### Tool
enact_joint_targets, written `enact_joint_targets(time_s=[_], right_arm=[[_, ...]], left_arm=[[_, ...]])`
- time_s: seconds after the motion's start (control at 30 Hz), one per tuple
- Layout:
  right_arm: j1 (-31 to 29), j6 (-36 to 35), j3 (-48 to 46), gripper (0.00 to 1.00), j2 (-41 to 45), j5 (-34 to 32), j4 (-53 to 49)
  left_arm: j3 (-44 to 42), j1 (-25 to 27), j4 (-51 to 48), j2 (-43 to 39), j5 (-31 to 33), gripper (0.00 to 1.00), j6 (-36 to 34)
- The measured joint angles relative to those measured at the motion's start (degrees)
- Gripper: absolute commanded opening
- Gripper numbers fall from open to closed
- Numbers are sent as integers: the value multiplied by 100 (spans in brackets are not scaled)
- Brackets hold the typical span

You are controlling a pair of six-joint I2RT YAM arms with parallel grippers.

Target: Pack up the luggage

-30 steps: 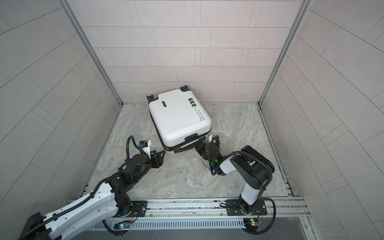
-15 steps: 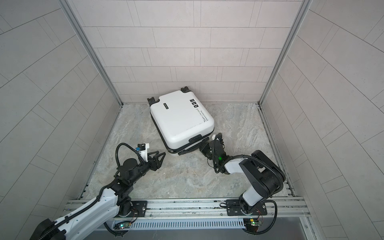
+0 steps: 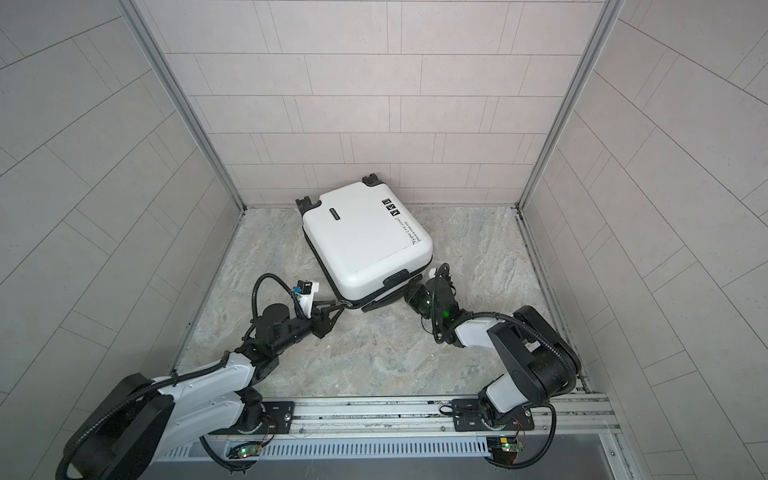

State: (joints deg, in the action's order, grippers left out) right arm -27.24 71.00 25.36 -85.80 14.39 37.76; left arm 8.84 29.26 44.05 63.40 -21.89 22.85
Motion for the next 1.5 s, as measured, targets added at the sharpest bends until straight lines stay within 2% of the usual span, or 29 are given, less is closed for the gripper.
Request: enact_joint_targets(time_s=[0.17,0.5,0.8,1.17,1.5], right_arm=[[22,-22,0,0,4,44,-13],[79,-33,0,0,42,-26,-52],[107,-31,0,0,50,-127,-50],[105,-33,-4,0,63,-164,-72],[105,-33,-11,0,66,-164,-63]], left_arm=[[33,0,424,358,-164,45,2],[142,2,496,551,-337,43,0],[323,190,157,518,-157,37,-140],[334,385,-7,356,-85,39,-203],[424,503,-192,225,-98,29,-319]])
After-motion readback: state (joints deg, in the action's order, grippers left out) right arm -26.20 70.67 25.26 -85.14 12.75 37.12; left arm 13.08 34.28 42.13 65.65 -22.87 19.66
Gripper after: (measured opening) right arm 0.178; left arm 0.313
